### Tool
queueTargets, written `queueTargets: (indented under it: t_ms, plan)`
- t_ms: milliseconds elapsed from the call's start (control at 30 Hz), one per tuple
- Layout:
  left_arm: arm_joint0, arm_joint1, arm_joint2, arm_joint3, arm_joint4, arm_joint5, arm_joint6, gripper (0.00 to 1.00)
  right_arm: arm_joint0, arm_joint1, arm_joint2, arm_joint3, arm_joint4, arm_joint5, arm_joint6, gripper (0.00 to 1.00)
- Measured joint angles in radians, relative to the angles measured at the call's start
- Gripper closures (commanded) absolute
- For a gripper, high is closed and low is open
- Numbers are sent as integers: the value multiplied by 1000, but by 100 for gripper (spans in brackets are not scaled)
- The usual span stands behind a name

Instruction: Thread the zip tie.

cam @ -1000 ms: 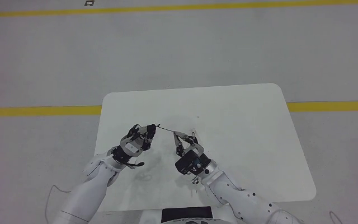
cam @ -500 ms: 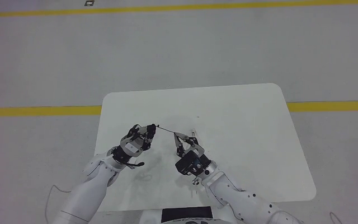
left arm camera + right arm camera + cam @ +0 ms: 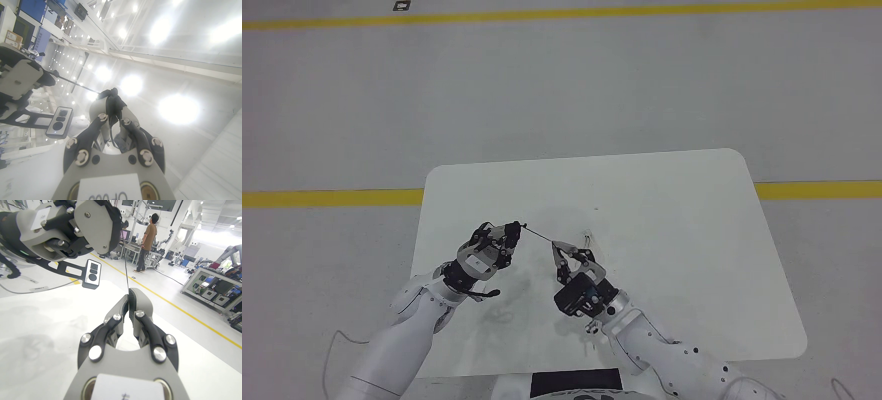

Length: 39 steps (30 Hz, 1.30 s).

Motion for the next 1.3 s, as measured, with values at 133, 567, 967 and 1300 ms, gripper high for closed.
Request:
queueTargets:
  t_ms: [133,567,967,1300]
  plan:
    - [0,0,0,0,0,0,0,100,-4,2,-2,3,0,0,8,100]
    - [0,0,0,0,0,0,0,100,-51,2,26,-20,0,0,44,0]
    - [-7,0,0,-11,11,1,7,100,-73,-3,69,-33,125,-20,16,0]
    - [-27,21,-84,-78,94,65,-134,100,-159,7,233,-41,497,-182,-18,0]
